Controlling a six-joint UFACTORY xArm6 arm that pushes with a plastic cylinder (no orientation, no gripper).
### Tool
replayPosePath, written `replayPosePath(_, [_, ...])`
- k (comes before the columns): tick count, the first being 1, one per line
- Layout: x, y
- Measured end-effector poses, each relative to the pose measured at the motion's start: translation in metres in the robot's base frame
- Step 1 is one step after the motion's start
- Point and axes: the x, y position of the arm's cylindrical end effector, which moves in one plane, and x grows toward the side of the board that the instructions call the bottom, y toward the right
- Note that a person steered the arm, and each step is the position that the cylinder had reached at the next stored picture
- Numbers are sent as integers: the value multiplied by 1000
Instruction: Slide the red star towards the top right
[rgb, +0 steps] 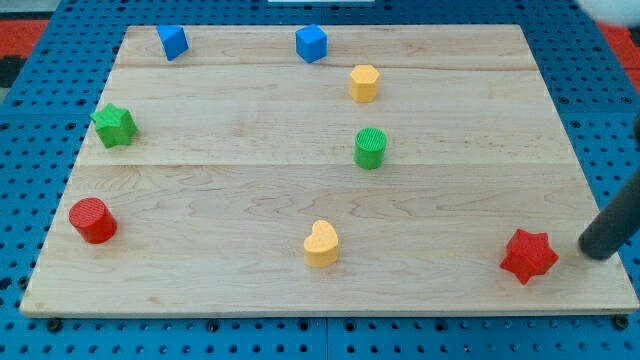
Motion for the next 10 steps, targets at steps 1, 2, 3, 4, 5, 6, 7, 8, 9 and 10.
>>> replayPosePath(1, [-28,-67])
replayPosePath(2, [-6,-63])
replayPosePath(3, [15,-110])
replayPosePath(4, [-34,-112])
replayPosePath(5, [-73,-113])
replayPosePath(6, [-131,-112])
replayPosePath(7, [-133,-116])
replayPosePath(8, [-127,-152])
replayPosePath(9, [-183,-143])
replayPosePath(10, [-211,-108])
